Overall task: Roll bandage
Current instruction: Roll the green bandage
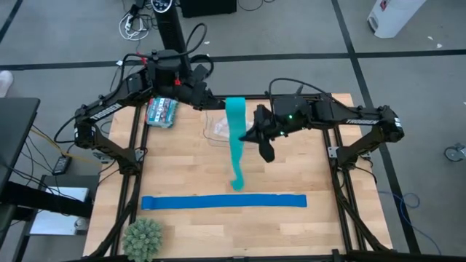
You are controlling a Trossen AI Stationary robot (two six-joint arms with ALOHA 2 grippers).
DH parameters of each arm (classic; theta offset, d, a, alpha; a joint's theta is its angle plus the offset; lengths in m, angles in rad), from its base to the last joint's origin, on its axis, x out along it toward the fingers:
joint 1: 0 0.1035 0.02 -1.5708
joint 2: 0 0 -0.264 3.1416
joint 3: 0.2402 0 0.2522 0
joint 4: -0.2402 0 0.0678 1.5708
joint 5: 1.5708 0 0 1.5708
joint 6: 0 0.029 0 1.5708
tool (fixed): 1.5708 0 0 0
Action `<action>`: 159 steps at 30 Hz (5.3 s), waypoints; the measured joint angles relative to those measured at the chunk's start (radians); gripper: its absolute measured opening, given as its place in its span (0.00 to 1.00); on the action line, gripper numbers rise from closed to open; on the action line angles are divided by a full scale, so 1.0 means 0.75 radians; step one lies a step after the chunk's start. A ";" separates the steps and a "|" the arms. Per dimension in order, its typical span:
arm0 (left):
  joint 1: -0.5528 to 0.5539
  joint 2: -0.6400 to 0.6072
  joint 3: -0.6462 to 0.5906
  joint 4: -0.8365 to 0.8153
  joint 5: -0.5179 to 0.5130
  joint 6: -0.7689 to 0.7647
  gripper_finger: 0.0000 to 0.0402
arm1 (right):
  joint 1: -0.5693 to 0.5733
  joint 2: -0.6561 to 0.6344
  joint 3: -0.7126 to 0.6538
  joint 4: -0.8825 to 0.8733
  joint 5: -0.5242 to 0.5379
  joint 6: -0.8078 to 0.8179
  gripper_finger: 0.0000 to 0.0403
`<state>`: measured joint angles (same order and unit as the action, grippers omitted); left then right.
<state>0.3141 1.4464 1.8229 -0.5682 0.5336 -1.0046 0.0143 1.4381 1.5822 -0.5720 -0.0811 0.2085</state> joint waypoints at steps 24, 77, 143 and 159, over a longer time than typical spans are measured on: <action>-0.023 0.000 0.000 -0.002 -0.034 0.079 0.04 | -0.040 -0.204 0.000 0.074 0.015 0.044 0.28; -0.203 0.100 0.000 0.124 -0.149 0.002 0.04 | 0.016 -0.213 0.000 0.266 0.163 -0.362 0.40; -0.248 -0.129 0.000 -0.162 -0.593 1.130 0.32 | -0.266 -0.020 0.000 0.512 -0.541 1.210 0.00; -0.248 -0.084 0.004 -0.144 -0.632 1.131 0.32 | -0.285 0.066 0.000 0.652 -0.505 1.259 0.00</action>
<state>0.1280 1.3830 1.8256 -0.6759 0.0599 -0.1562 -0.1991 1.4879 1.5822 -0.0830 -0.4601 1.1524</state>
